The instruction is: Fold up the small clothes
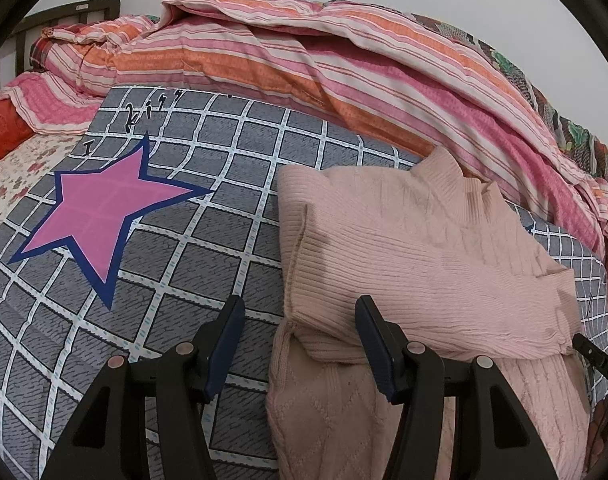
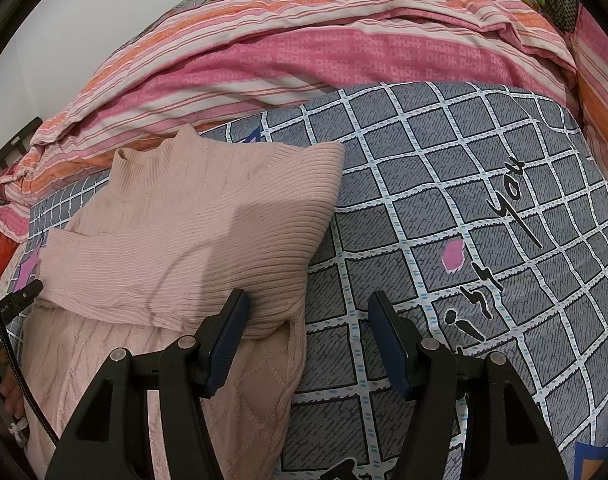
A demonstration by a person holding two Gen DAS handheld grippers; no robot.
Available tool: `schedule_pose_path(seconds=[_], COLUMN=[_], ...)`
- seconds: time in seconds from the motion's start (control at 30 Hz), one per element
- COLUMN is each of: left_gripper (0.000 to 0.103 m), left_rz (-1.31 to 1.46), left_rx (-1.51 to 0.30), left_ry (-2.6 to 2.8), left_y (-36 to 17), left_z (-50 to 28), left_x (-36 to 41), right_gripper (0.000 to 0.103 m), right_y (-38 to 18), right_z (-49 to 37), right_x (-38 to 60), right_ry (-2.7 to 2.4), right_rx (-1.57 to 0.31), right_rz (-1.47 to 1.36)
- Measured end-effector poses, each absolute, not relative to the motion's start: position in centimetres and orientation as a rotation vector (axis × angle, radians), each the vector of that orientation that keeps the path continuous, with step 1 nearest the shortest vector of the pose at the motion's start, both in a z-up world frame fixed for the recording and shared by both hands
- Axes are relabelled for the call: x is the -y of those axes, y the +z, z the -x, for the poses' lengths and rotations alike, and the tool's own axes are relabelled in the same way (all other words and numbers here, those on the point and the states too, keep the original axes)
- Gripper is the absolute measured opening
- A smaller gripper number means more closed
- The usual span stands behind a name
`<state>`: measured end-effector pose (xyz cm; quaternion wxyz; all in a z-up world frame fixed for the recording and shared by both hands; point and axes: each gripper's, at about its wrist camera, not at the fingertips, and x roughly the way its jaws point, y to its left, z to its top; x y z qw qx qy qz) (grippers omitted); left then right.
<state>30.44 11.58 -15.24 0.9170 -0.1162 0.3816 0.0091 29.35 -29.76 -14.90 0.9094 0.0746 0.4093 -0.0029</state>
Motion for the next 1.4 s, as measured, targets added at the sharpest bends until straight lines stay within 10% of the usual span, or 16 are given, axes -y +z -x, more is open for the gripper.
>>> schedule_pose_path(seconds=[1.4], left_gripper=[0.055], left_rz=[0.255], left_rx=[-0.750], left_ry=[0.019], left_y=[-15.05], left_z=[-29.89], left_x=[-11.69], right_gripper=[0.061], right_y=[-14.59], right_z=[-28.99], right_x=[28.89], right_ry=[0.020], right_rx=[-0.826], right_rz=[-0.117])
